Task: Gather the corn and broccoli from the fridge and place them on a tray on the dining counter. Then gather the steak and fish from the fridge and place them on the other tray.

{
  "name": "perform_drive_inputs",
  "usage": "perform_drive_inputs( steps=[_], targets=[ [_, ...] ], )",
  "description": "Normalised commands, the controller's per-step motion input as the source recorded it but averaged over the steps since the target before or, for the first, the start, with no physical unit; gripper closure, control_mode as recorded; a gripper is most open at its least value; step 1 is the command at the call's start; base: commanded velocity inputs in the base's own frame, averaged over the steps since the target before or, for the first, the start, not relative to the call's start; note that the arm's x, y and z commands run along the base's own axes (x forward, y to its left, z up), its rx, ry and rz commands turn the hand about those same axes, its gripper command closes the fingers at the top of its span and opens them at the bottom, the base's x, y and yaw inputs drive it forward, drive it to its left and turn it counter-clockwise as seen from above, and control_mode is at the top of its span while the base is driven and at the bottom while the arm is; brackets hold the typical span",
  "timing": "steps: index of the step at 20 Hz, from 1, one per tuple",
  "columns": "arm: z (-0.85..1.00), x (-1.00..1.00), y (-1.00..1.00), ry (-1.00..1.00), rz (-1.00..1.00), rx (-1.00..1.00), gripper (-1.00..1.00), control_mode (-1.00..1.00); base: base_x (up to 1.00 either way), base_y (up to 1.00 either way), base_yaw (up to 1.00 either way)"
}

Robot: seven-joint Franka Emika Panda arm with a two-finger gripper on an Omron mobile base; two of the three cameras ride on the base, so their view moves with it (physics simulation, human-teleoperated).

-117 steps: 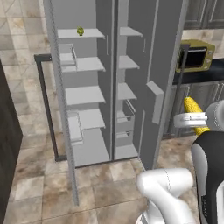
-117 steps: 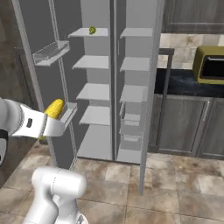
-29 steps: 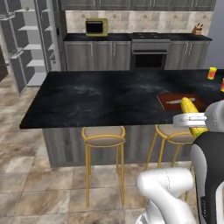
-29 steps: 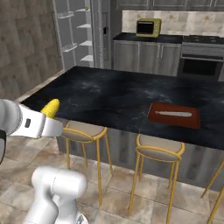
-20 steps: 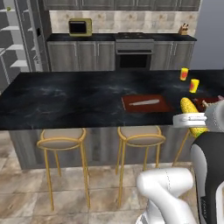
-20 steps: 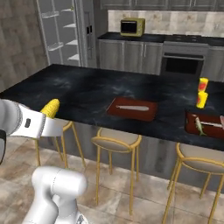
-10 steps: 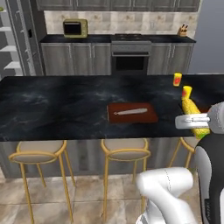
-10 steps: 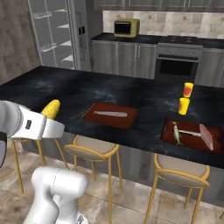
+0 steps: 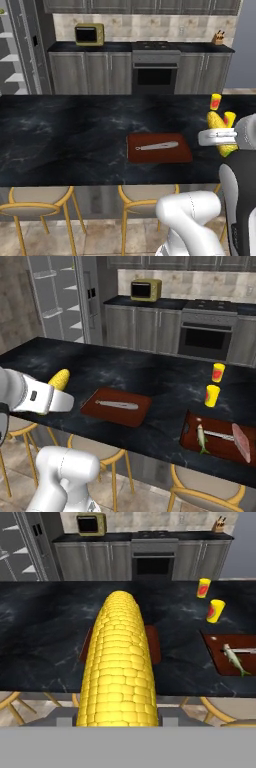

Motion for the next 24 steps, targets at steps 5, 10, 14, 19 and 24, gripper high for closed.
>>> perform_drive_inputs(
  steps=[5,10,14,19,24],
  targets=[
    [0.0,0.0,0.0,0.0,0.0,0.0,1.0,1.0,0.4,0.0,0.0],
    [0.0,0.0,0.0,0.0,0.0,0.0,1.0,1.0,0.1,0.0,0.0],
    [-0.09,0.22,0.0,0.06,0.0,0.02,1.0,-1.0,0.35,0.0,0.0],
    [-0.32,1.0,-0.09,0.32,0.01,0.08,1.0,-1.0,0.0,0.0,0.0],
    [-0.31,0.96,-0.14,0.19,0.01,0.04,1.0,-1.0,0.0,0.0,0.0]
  ],
)
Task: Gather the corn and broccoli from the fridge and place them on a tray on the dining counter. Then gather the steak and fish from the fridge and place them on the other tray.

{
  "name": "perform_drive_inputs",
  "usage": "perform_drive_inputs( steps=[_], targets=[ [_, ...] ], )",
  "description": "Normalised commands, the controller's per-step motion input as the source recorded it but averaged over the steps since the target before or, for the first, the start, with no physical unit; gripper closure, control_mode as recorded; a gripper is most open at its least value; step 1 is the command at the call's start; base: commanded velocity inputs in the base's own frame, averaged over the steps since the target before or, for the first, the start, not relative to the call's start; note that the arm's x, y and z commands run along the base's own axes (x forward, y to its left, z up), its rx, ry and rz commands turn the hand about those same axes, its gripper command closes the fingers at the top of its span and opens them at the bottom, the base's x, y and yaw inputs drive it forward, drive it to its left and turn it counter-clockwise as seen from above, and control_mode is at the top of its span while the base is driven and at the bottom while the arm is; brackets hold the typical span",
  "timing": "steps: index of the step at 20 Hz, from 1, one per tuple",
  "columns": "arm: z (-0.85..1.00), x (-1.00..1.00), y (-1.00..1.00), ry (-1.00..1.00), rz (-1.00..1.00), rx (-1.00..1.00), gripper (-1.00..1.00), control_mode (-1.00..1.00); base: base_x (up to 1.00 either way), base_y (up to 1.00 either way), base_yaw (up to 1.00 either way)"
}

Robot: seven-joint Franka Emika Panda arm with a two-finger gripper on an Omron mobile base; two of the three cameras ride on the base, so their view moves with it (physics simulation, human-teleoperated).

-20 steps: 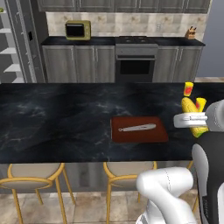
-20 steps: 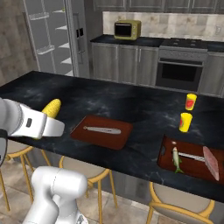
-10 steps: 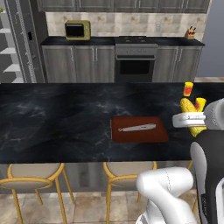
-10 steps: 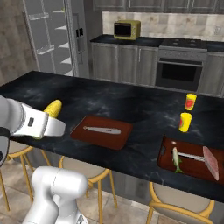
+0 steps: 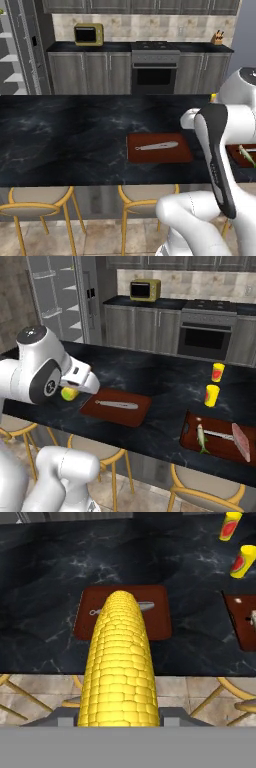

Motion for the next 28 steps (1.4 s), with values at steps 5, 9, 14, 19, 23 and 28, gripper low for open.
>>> perform_drive_inputs(
  steps=[5,9,14,19,23,28],
  targets=[
    [-0.8,0.93,-0.02,-0.01,-0.05,-0.03,1.0,-1.0,0.0,0.0,0.0],
    [-0.79,0.79,-0.21,0.03,-0.07,-0.03,1.0,-1.0,0.0,0.0,0.0],
    [-0.39,0.82,-0.26,0.18,0.0,0.0,1.0,-1.0,0.0,0.0,0.0],
    [-0.37,0.83,-0.3,0.08,0.0,0.0,1.0,-1.0,0.0,0.0,0.0],
    [-0.54,0.76,-0.23,0.0,0.0,0.0,1.0,-1.0,0.0,0.0,0.0],
    [-0.63,0.27,-0.04,-0.13,0.0,0.0,1.0,-1.0,0.0,0.0,0.0]
  ],
)
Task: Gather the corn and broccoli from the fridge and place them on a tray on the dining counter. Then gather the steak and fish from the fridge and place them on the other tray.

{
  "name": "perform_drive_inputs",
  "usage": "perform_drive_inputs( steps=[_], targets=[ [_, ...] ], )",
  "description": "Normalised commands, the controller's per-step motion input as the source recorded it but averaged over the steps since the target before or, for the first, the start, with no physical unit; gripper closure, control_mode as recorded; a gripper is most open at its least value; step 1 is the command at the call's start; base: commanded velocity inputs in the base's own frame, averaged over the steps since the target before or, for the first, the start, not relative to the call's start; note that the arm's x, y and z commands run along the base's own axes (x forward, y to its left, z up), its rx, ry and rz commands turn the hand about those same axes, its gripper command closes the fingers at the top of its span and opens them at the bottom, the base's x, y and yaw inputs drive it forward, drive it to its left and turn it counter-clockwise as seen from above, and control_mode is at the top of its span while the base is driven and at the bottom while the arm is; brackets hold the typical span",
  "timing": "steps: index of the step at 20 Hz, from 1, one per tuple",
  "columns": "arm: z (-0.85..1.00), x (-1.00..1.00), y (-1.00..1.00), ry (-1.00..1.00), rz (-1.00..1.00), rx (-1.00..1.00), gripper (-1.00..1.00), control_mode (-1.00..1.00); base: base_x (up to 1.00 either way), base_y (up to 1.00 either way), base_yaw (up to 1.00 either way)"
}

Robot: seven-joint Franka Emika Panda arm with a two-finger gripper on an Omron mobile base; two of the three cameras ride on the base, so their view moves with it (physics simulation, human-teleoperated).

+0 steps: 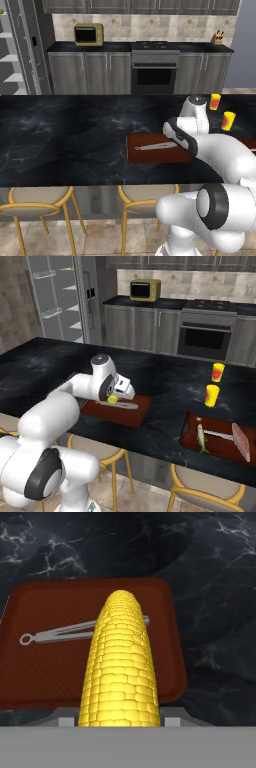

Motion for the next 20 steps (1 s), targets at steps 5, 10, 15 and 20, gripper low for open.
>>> perform_drive_inputs(
  steps=[5,10,15,20],
  targets=[
    [-0.62,0.03,-0.07,-0.07,0.0,0.0,1.0,-1.0,0.0,0.0,0.0],
    [-0.52,0.02,-0.15,-0.09,0.0,0.0,1.0,-1.0,0.0,0.0,0.0],
    [-0.35,0.0,-0.19,-0.09,0.0,0.0,1.0,-1.0,0.0,0.0,0.0],
    [-0.27,0.03,-0.11,-0.09,0.0,0.0,1.0,-1.0,0.0,0.0,0.0]
  ],
)
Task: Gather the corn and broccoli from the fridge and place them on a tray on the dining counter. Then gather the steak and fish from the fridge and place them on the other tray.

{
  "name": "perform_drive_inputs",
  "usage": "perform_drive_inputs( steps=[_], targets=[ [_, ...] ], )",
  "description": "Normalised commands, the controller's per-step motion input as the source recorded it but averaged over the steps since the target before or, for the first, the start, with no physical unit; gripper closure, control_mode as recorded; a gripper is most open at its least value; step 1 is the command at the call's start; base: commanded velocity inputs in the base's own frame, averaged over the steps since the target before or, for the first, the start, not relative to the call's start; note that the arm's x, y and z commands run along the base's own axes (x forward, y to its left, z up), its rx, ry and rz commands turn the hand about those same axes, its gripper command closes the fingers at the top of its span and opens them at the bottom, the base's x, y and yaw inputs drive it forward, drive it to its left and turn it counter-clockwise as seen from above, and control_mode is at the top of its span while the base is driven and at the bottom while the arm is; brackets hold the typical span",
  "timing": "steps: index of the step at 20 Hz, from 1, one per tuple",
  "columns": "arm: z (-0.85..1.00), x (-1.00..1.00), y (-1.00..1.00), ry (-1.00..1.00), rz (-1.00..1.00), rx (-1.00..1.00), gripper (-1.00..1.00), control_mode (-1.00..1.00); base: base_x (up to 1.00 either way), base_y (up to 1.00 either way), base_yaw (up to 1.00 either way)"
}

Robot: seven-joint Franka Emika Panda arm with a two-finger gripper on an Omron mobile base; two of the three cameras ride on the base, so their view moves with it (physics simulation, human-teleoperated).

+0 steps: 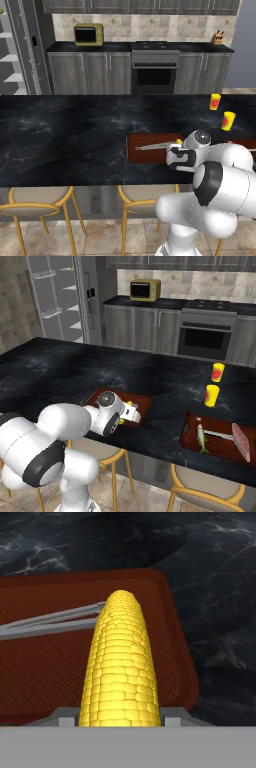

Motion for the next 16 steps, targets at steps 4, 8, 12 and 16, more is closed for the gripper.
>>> perform_drive_inputs(
  steps=[4,8,12,16],
  targets=[
    [-0.06,0.1,-0.07,-0.02,0.0,0.0,1.0,-1.0,0.0,0.0,0.0],
    [0.0,0.13,-0.06,0.04,0.0,0.0,1.0,-1.0,0.0,0.0,0.0],
    [0.0,0.19,0.0,0.0,0.0,0.0,1.0,-1.0,0.0,0.0,0.0],
    [0.0,0.08,0.0,-0.02,0.0,0.0,1.0,-1.0,0.0,0.0,0.0]
  ],
)
